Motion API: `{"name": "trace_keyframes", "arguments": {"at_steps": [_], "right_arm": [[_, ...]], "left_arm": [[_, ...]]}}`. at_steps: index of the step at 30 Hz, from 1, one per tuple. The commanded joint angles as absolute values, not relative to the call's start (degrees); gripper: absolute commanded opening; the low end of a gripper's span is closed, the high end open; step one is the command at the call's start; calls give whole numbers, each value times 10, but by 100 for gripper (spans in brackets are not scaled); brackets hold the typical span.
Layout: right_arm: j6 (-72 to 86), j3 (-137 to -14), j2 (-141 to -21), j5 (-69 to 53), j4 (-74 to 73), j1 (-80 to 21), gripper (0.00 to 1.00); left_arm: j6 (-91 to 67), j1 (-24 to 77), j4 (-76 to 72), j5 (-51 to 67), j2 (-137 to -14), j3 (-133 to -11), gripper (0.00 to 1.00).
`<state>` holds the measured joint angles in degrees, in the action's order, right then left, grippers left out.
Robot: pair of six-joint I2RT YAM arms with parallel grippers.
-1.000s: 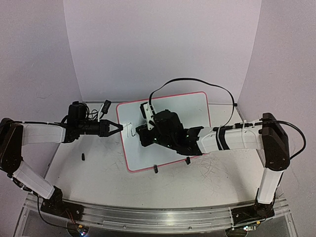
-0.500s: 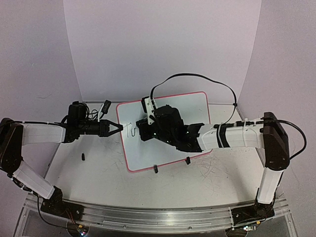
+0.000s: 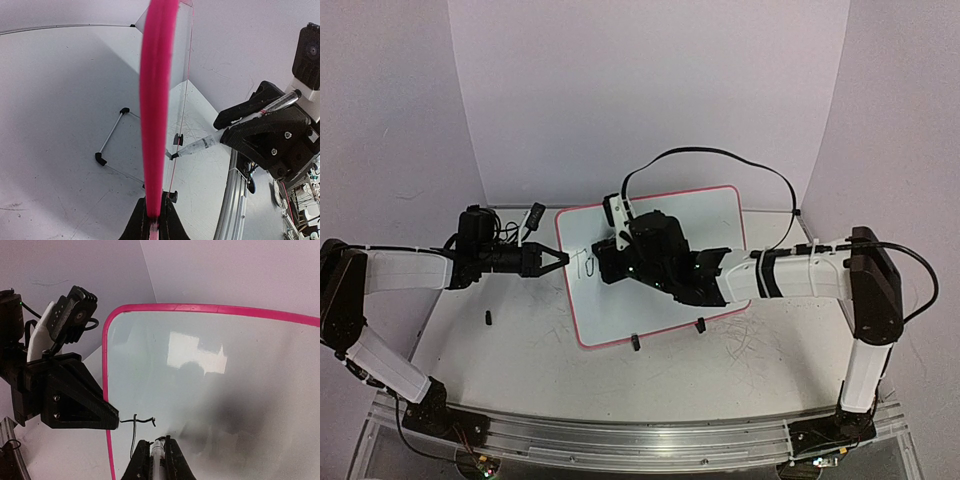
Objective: Write a sentence on the whiteboard
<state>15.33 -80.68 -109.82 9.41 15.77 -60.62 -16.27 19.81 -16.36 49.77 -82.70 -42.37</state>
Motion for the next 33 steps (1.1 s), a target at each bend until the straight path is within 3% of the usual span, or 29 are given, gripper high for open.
{"name": "trace_keyframes", "arguments": {"at_steps": [1, 8, 14, 33], "right_arm": [[157, -813, -1109, 97, 160, -607, 0], [146, -802, -1070, 69, 169, -606, 0], [152, -721, -1003, 66, 199, -582, 0], [159, -768, -1054, 89, 188, -581, 0]], "left_arm": [[-150, 195, -151, 478, -834, -444, 0], [-150, 195, -150, 475, -836, -443, 0], [-149, 196, -149, 473, -831, -442, 0], [-148, 195, -143, 475, -829, -446, 0]]}}
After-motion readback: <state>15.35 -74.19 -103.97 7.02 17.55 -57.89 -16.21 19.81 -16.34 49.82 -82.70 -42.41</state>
